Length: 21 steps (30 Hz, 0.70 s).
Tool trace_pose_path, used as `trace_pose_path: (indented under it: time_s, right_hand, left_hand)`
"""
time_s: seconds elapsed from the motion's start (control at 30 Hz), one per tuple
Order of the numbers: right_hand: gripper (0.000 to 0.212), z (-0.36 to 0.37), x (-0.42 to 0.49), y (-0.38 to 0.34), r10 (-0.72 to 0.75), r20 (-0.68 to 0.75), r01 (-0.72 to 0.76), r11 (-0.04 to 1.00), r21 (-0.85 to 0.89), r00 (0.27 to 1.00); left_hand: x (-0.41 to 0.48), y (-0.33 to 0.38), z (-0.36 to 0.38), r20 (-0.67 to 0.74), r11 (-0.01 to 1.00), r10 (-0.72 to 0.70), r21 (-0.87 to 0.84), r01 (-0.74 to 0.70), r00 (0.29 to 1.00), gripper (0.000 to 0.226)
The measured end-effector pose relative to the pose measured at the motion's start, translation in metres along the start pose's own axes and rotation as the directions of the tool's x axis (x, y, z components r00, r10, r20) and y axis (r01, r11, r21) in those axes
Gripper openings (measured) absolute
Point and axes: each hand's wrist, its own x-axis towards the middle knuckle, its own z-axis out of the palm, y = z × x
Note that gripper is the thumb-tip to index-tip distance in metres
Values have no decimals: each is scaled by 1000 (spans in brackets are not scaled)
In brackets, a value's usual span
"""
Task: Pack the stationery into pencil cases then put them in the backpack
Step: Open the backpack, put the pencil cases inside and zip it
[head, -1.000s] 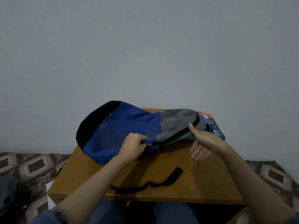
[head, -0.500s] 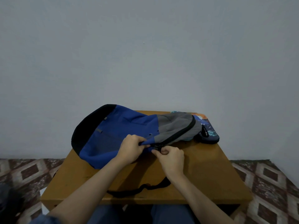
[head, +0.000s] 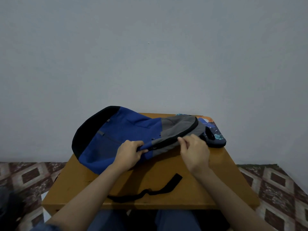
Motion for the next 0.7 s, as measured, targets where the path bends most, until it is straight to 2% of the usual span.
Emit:
trace_pose_path:
  time_s: [0.17,0.23,0.3,0.33,0.37,0.4,0.43,0.47,0.6,0.7]
  right_hand:
    - [30,-23,44,32,143,-34,-146,982,-117,989]
    - [27,-24,50,36,93,44,-87,989,-120,995]
    - [25,-29,49,33,-13,163,34,991,-127,986]
    - [26,-32,48,29,-66,223,94,988,-119,973]
    - [26,-35,46,24,-116,281,150,983,-103,953]
    - [26,-37,43,19,-166,329,202,976,-79,930]
    - [26,-38,41,12,-215,362,249,967,-50,907]
    - [26,-38,38,5,-262,386,293,956,-21,884]
    - [40,-35,28,-24,-392,444,403,912,74,806]
    - [50,-31,28,-32,-411,425,415,905,87,806]
  left_hand:
    - [-5,-29,-9,-9,993,-81,91,81,997,42]
    - [-6,-37,-16,33,990,-95,106,91,995,37]
    - [-8,-44,-22,176,995,-103,34,98,979,11]
    - [-11,-46,-28,273,992,-120,3,124,955,39]
    - [-15,-45,-34,352,990,-114,-38,136,929,79]
    - [-18,-45,-37,394,985,-94,-95,142,914,107]
    - [-21,-38,-39,388,984,-51,-139,113,920,119]
    - [-25,-26,-41,360,979,-8,-186,80,933,119]
    - [-36,23,-17,103,974,122,-204,-99,987,73]
    - [-40,36,-2,-98,977,120,-167,-135,988,38]
